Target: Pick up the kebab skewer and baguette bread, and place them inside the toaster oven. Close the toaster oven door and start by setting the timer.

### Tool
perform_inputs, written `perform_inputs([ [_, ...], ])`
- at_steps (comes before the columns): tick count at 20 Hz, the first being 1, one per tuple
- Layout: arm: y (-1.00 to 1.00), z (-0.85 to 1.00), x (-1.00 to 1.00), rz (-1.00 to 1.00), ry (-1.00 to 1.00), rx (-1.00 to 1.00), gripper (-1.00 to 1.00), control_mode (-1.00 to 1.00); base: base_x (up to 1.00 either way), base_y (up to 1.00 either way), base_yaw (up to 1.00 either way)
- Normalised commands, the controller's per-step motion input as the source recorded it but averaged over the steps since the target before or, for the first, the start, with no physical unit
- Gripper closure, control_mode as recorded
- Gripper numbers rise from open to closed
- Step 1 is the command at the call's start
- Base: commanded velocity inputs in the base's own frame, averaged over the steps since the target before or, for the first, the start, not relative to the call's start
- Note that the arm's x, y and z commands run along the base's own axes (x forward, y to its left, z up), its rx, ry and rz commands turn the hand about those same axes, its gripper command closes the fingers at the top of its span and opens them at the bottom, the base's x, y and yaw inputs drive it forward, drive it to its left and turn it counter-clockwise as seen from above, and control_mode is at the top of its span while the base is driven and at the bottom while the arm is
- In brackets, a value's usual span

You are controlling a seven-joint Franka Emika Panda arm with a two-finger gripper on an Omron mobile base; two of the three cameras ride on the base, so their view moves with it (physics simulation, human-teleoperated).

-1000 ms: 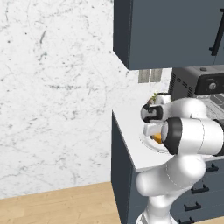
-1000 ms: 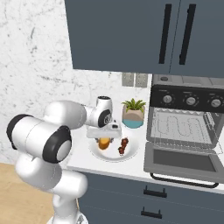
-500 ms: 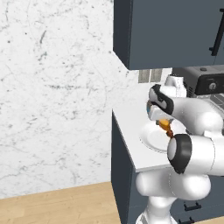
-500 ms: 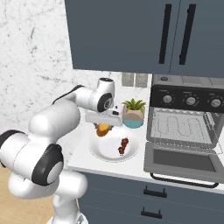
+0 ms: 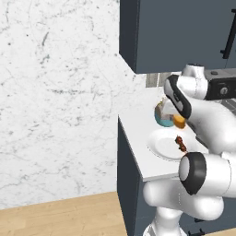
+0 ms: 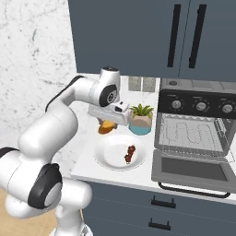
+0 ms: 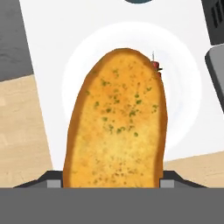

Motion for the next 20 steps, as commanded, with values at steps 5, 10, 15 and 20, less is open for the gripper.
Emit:
perform_inputs([
  [5, -0.74, 0.15, -0.38, -0.17, 0.0, 0.04, 1.0, -1.0, 0.0, 0.0, 0.0],
  [10, -0.58, 0.2, -0.36, -0.23, 0.0, 0.05, 1.0, -1.0, 0.0, 0.0, 0.0],
  [15, -0.56, 0.12, -0.27, -0.25, 0.0, 0.05, 1.0, -1.0, 0.0, 0.0, 0.0],
  [20, -0.78, 0.07, -0.1, -0.24, -0.01, 0.11, 1.0, -1.0, 0.0, 0.0, 0.0],
])
